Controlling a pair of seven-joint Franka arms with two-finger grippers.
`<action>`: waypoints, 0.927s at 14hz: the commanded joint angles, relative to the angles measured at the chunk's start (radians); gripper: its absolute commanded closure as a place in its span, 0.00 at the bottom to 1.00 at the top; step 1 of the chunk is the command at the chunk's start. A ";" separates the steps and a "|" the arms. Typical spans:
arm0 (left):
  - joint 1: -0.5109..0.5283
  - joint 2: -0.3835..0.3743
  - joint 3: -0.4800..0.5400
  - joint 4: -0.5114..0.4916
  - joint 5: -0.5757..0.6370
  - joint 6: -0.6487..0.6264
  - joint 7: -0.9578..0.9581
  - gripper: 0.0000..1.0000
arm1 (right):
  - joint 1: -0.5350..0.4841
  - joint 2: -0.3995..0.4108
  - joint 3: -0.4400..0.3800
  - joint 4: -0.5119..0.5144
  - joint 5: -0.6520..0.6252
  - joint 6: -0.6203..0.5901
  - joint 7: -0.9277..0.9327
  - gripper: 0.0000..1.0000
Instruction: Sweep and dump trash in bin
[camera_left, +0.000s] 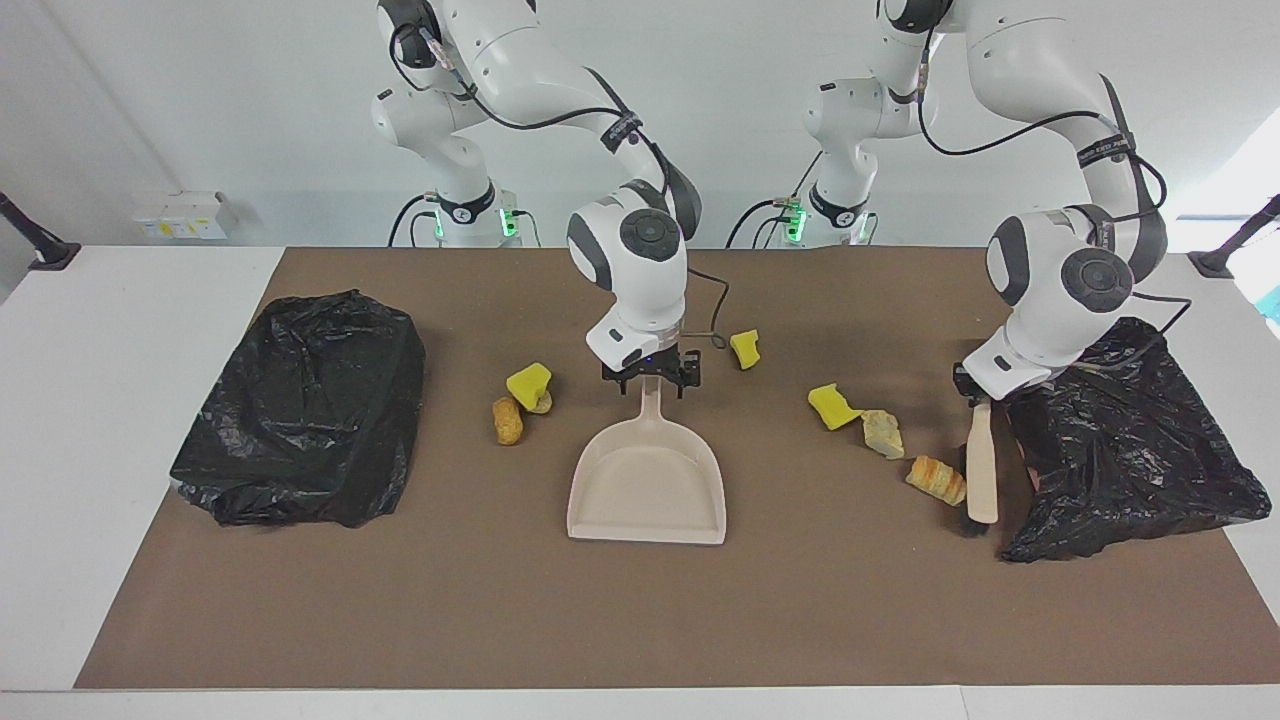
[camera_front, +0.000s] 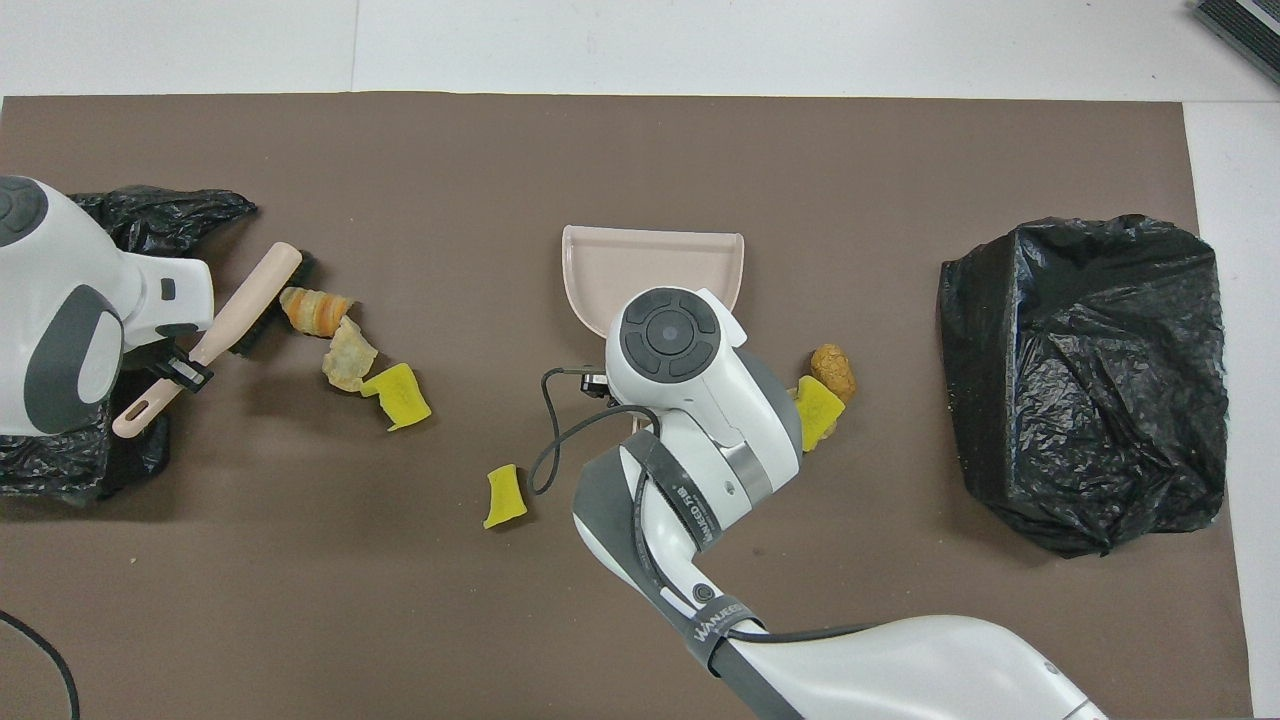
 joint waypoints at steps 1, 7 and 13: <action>-0.002 -0.033 -0.013 -0.002 0.055 -0.109 0.070 1.00 | 0.003 -0.013 0.000 -0.008 0.006 -0.002 0.042 1.00; -0.025 -0.158 -0.013 -0.163 0.069 -0.156 0.075 1.00 | -0.075 -0.099 -0.004 -0.018 0.074 -0.022 -0.284 1.00; -0.068 -0.235 -0.016 -0.278 0.068 -0.153 0.038 1.00 | -0.115 -0.295 -0.006 -0.116 0.025 -0.309 -0.686 1.00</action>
